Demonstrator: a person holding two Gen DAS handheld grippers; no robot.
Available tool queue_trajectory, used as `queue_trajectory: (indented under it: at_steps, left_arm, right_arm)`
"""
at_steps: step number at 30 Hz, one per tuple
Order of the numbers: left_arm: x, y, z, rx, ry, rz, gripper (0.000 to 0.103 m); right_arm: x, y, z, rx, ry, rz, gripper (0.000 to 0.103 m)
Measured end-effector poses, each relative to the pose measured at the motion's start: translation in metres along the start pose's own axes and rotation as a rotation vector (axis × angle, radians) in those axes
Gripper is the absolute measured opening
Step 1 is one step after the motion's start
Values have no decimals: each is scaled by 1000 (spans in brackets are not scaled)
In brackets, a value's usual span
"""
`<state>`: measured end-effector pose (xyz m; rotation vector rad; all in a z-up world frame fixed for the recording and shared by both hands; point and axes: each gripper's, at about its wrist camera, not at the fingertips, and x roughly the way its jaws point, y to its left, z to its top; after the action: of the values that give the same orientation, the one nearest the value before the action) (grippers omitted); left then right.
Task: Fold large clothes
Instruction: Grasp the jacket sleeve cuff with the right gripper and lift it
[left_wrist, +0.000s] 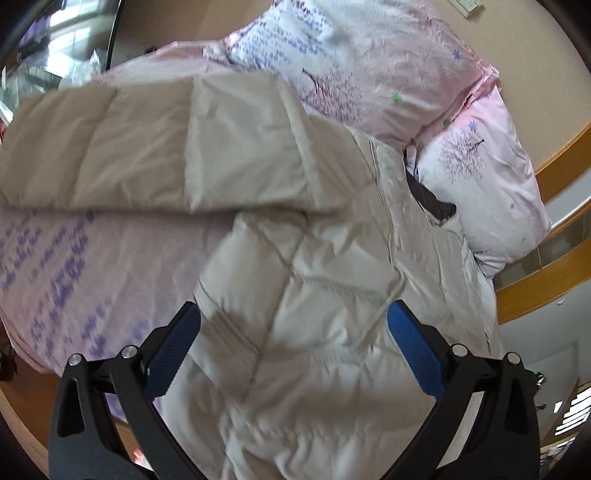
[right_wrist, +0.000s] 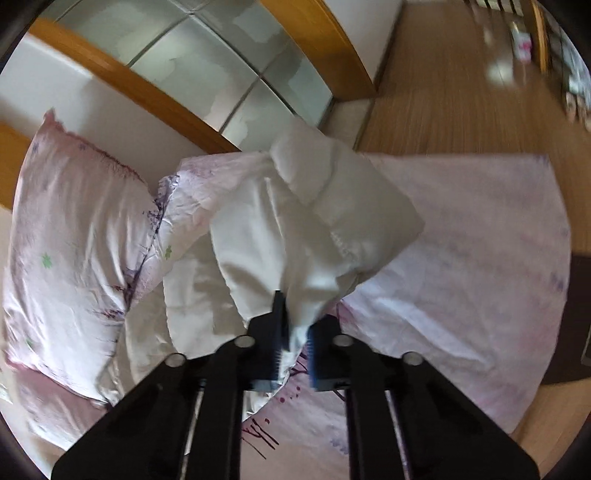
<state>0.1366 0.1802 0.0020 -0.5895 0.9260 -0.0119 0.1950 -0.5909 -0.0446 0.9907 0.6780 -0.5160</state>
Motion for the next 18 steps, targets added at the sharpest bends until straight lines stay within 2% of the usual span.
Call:
queue_trajectory:
  at_steps: [5, 8, 13, 18]
  left_arm:
    - [-8, 2, 3, 73, -127, 24, 101]
    - [-9, 2, 3, 99, -128, 27, 101]
    - [-7, 18, 12, 35, -90, -33, 101]
    - [-22, 20, 13, 68, -206, -5, 101]
  right_arm:
    - [-18, 49, -1, -163, -108, -47, 6]
    - [-32, 88, -11, -296, -165, -35, 5]
    - [-53, 157, -42, -485, -215, 42, 6]
    - [-67, 218, -82, -622, -209, 154, 5]
